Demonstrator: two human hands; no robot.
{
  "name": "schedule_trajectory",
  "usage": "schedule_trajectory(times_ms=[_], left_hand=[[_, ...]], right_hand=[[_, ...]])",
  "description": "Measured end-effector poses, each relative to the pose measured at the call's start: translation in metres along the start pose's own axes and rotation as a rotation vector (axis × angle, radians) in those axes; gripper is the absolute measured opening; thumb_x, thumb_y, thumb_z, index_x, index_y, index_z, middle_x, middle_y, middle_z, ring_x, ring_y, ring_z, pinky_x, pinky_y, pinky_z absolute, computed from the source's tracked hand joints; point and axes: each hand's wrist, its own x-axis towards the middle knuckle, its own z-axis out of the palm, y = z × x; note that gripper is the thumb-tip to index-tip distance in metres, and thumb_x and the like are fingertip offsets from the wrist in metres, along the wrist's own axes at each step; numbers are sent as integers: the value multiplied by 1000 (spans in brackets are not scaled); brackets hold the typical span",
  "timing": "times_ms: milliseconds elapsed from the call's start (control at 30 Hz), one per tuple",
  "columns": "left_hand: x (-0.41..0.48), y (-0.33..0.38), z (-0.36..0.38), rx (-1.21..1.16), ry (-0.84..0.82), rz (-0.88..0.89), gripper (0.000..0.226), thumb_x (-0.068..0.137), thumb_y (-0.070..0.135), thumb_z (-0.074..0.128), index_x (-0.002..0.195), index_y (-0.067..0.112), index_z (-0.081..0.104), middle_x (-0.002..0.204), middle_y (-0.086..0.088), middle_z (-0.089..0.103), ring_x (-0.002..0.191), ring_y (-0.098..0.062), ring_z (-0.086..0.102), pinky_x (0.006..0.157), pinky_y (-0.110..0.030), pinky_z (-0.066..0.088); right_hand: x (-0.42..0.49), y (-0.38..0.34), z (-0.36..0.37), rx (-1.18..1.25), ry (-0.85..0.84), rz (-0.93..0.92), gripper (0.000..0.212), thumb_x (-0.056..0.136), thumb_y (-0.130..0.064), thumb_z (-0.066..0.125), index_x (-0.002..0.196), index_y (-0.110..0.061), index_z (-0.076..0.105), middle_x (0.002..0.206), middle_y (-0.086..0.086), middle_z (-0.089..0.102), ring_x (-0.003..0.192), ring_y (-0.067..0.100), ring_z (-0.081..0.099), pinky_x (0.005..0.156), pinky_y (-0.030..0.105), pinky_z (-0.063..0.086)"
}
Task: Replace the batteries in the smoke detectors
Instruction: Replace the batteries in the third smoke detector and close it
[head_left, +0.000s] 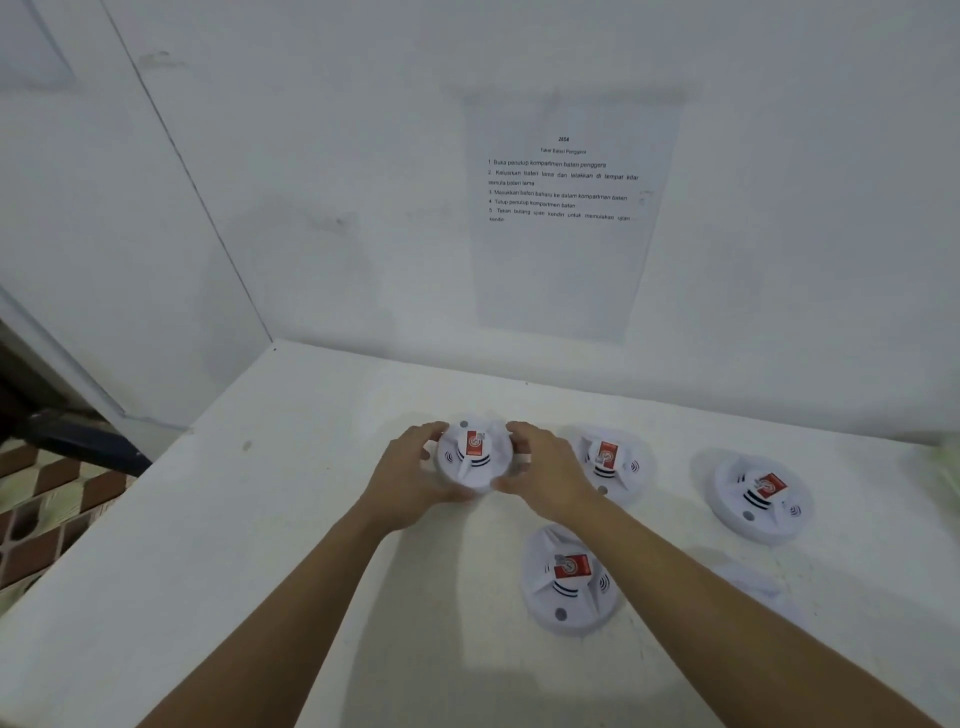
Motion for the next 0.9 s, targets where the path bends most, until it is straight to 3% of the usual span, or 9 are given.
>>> schedule_trajectory(times_ms=[133, 200, 300, 500, 633, 767, 900], left_hand=[[-7, 7, -8, -59, 38, 66, 72, 63, 24, 97, 118, 38, 53, 126, 12, 57, 106, -7, 60, 79, -12, 46], [-12, 16, -16, -94, 52, 88, 73, 67, 22, 94, 123, 40, 51, 130, 16, 55, 108, -2, 60, 77, -10, 47], [-24, 36, -25, -101, 58, 137, 77, 69, 28, 93, 131, 43, 49, 133, 21, 53, 105, 3, 62, 82, -21, 51], [-51, 88, -27, -143, 67, 221, 75, 69, 38, 89, 134, 41, 52, 131, 25, 56, 111, 4, 60, 81, -19, 50], [-66, 114, -13, -184, 30, 229, 69, 69, 43, 88, 130, 42, 55, 129, 26, 60, 109, 1, 60, 81, -21, 49], [-81, 132, 7, -207, -23, 241, 72, 68, 53, 85, 132, 41, 55, 127, 27, 61, 110, 0, 60, 82, -22, 49], [-97, 148, 33, -186, -112, 262, 78, 66, 66, 77, 136, 45, 51, 125, 24, 63, 109, -2, 61, 81, -23, 51]], right_hand=[[-11, -2, -7, 160, 84, -49, 61, 75, -11, 86, 129, -14, 59, 122, -6, 62, 111, 14, 61, 97, 33, 53], [-20, -9, -17, 294, 110, -69, 62, 75, -8, 86, 131, -16, 58, 128, -7, 61, 110, 14, 64, 92, 27, 56], [-37, -23, -38, 522, 91, -85, 63, 75, 0, 84, 130, -17, 58, 127, -7, 62, 100, 17, 71, 81, 24, 58], [-82, -39, -82, 674, 42, -140, 51, 81, -7, 79, 128, -19, 64, 125, -4, 69, 112, 21, 68, 92, 32, 55], [-110, -39, -100, 759, 76, -171, 52, 81, -17, 77, 131, -20, 61, 126, 3, 69, 116, 26, 66, 103, 50, 50], [-137, -35, -107, 748, 158, -189, 54, 82, -33, 77, 131, -32, 56, 126, -2, 69, 114, 24, 67, 98, 54, 54], [-163, -22, -114, 838, 174, -181, 59, 83, -41, 77, 135, -33, 50, 131, 1, 65, 118, 28, 66, 96, 52, 55]])
